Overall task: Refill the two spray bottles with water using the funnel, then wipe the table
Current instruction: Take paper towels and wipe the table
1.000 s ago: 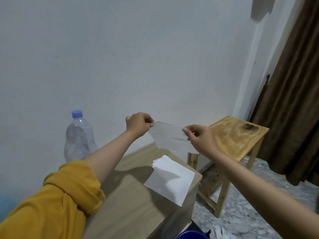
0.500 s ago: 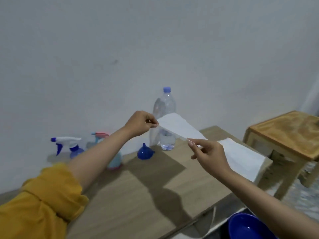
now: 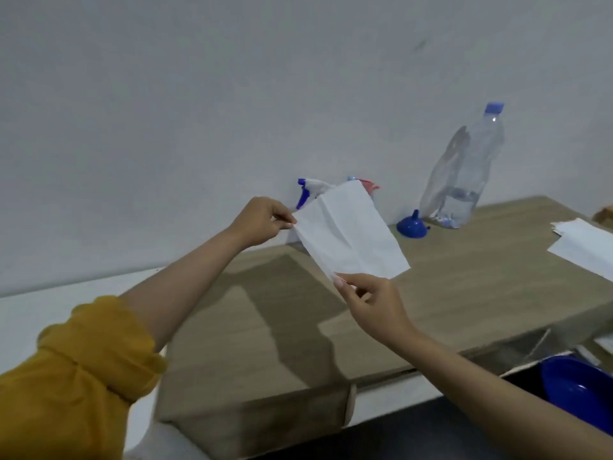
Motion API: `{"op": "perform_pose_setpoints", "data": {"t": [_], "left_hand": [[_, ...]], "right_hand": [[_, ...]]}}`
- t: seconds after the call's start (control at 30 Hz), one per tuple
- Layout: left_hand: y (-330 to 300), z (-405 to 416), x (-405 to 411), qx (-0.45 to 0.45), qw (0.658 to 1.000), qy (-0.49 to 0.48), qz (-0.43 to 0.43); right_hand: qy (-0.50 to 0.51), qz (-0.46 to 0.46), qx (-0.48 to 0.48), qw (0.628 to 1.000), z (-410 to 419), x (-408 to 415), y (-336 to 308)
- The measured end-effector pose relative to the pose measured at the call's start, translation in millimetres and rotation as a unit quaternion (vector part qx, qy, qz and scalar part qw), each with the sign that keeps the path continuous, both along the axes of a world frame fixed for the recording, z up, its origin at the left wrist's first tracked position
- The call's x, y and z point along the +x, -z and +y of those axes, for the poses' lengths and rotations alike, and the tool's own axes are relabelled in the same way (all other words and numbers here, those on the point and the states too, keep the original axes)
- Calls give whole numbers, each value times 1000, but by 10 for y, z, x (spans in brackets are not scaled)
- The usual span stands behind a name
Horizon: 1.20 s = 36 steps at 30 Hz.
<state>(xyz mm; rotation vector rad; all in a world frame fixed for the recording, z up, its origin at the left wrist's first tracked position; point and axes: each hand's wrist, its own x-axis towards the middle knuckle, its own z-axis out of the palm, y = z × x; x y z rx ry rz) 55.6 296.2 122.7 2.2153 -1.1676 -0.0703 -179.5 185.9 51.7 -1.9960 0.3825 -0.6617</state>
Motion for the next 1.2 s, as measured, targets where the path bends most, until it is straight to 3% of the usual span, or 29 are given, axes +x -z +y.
{"op": "perform_pose_setpoints", "data": {"t": [0.33, 0.47, 0.57, 0.7, 0.77, 0.93, 1.2], "left_hand": [[891, 1185, 360, 86, 992, -65, 68], [1267, 1446, 415, 194, 978, -50, 65], [1383, 1606, 374, 261, 960, -104, 21], [1499, 1661, 221, 176, 970, -168, -26], [1614, 1666, 154, 165, 975, -139, -50], [1844, 1678, -54, 321, 946, -35, 9], [1983, 1457, -100, 334, 942, -42, -13]], "right_hand": [[-82, 147, -61, 984, 1173, 472, 602], [-163, 199, -51, 965, 1441, 588, 757], [-146, 199, -49, 968, 1470, 673, 866], [-92, 186, -131, 969, 1328, 867, 1078], [-110, 194, -196, 955, 1253, 1024, 1167], [-206, 294, -322, 876, 1111, 1389, 1347], [-194, 312, -320, 873, 776, 1429, 1405]]}}
